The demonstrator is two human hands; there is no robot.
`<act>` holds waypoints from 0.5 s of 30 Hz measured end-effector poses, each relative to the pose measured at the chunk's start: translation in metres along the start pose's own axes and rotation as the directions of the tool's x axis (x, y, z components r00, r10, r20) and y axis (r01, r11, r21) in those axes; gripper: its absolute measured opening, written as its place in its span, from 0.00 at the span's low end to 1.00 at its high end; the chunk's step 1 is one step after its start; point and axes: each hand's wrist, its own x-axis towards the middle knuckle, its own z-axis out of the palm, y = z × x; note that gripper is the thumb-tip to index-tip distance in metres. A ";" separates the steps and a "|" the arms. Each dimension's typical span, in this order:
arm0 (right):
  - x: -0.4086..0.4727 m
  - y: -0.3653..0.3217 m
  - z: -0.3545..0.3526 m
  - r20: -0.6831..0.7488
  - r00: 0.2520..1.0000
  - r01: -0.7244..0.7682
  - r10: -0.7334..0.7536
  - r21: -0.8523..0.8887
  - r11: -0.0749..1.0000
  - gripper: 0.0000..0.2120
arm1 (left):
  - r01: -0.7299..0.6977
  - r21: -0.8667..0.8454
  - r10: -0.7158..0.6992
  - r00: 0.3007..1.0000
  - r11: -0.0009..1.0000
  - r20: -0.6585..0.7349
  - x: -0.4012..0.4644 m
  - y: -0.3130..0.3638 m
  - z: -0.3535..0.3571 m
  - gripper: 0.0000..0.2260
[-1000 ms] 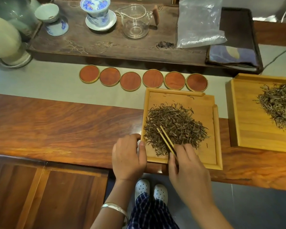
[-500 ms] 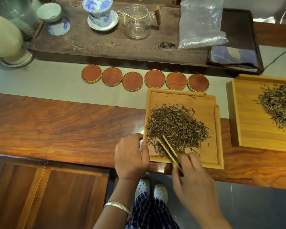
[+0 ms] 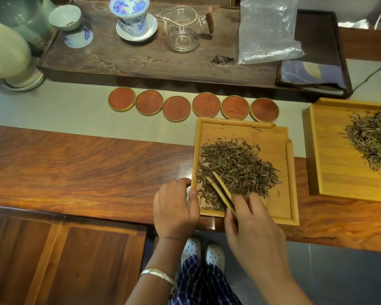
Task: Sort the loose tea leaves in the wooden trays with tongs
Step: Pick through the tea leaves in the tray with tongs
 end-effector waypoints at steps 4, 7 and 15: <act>-0.001 -0.002 -0.012 0.006 1.000 -0.013 0.013 -0.008 1.000 0.11 | 0.011 -0.006 -0.011 1.000 1.000 0.010 0.001 0.001 0.000 0.07; 0.004 -0.007 -0.018 0.024 1.000 -0.019 0.020 -0.035 0.999 0.11 | 0.018 0.001 -0.018 1.000 1.000 0.016 0.001 0.001 -0.001 0.06; -0.006 0.020 -0.024 -0.060 0.994 -0.094 0.096 0.038 0.995 0.08 | -0.004 0.013 0.004 1.000 1.000 -0.004 0.001 0.000 0.000 0.05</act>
